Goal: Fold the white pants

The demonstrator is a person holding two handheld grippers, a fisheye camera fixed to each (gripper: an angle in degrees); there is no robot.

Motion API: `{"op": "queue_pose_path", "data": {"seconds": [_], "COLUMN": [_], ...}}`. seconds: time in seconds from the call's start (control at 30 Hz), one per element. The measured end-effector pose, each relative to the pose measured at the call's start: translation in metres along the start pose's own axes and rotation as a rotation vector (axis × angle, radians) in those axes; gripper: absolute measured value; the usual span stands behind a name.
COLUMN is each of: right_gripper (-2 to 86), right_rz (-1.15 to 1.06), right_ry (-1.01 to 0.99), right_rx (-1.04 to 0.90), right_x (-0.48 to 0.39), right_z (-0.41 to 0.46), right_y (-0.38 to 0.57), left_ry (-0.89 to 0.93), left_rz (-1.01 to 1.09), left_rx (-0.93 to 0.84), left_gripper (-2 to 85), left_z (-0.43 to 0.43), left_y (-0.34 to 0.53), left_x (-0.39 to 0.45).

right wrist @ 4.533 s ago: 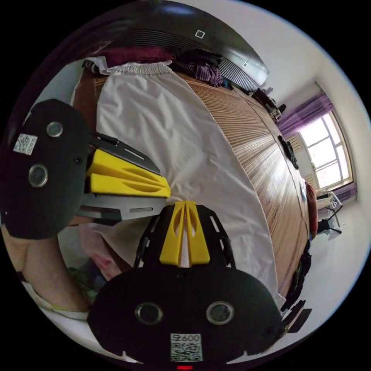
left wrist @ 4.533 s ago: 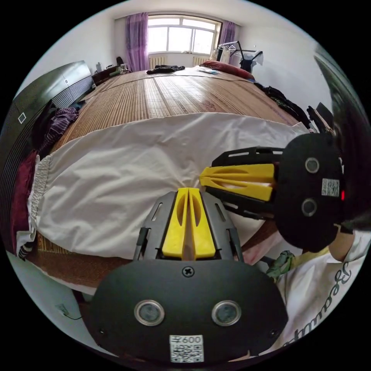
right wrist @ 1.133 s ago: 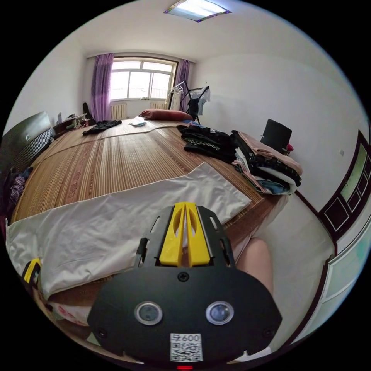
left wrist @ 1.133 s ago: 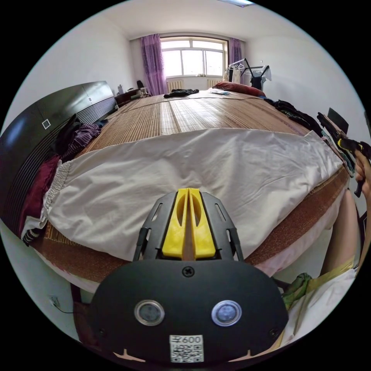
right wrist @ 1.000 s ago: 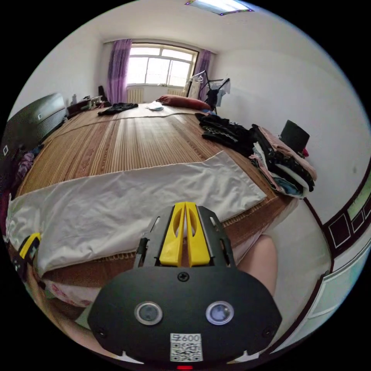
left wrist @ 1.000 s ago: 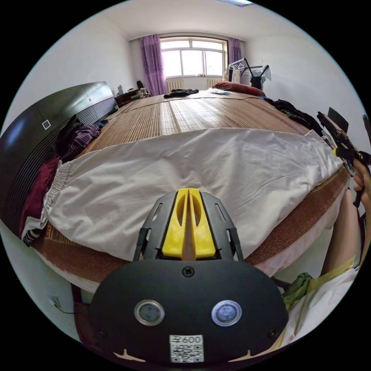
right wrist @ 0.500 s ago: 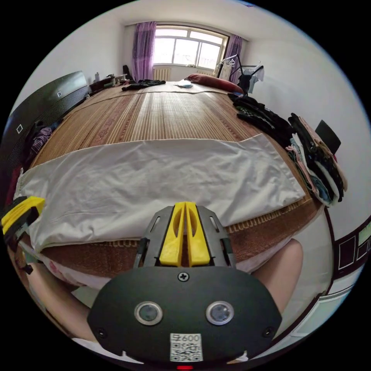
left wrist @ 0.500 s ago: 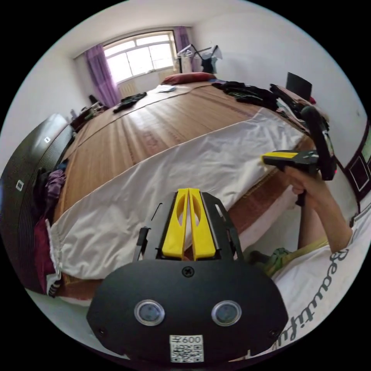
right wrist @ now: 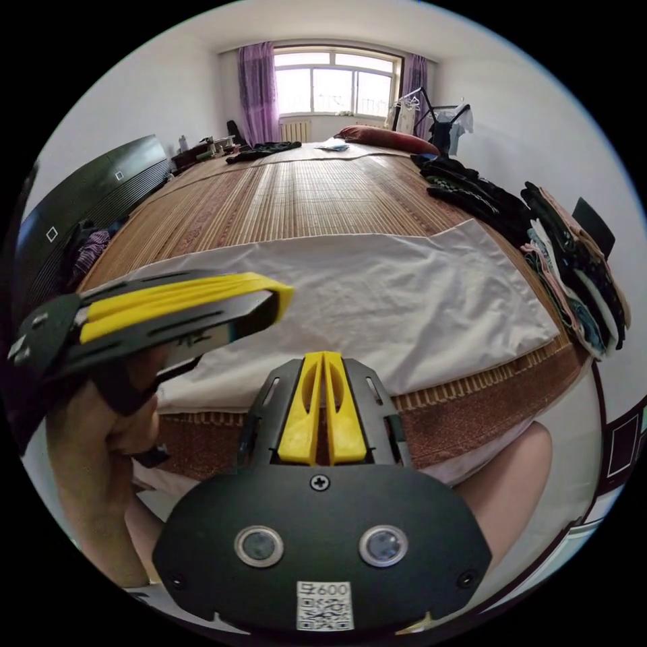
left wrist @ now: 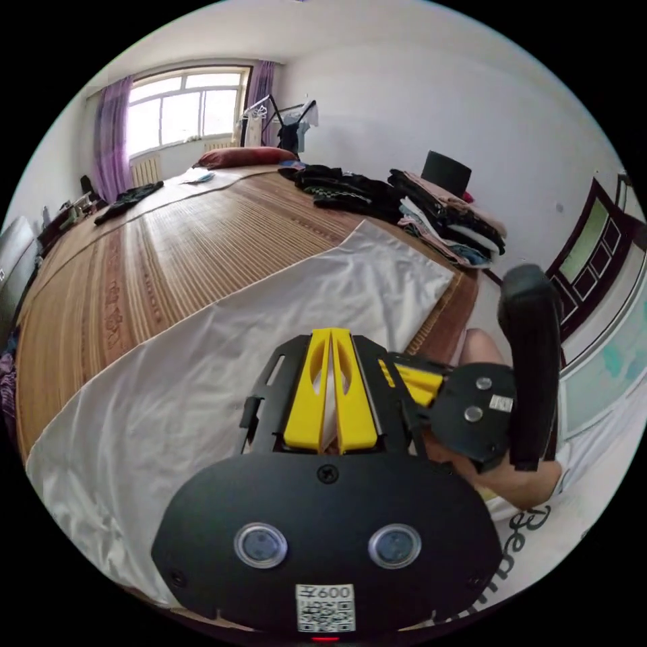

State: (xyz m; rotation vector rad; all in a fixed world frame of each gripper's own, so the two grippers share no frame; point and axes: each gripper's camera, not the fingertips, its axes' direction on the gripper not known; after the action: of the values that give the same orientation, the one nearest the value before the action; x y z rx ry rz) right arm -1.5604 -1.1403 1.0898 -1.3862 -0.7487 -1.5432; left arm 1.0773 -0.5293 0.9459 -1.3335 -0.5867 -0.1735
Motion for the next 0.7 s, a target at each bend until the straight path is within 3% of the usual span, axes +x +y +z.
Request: {"op": "queue_pose_path", "data": {"seconds": [0.2,0.33,0.43,0.7], "right_gripper": [-0.8,-0.8,-0.9,-0.9], "right_rz": [0.004,-0.006,-0.014,-0.013], "right_ry": [-0.009,0.004,0.008,-0.01], "right_rx": [0.004,0.011,0.012,-0.01], "right_x": [0.003,0.001,0.001,0.006], "right_z": [-0.016,-0.024,-0.029,-0.034], "right_y": [-0.006,-0.01,-0.015,-0.029], "left_ry": [0.107,0.077,0.054,0.151], "left_rz": [0.037,0.099,0.096,0.006], "left_rx": [-0.053,-0.138,-0.222,-0.23], "left_gripper": [0.9,0.8,0.8,0.8], "left_z": [0.045,0.074,0.106,0.122], "left_y": [0.001,0.004,0.014,0.019], "left_x": [-0.024,-0.036,-0.049,-0.089]}}
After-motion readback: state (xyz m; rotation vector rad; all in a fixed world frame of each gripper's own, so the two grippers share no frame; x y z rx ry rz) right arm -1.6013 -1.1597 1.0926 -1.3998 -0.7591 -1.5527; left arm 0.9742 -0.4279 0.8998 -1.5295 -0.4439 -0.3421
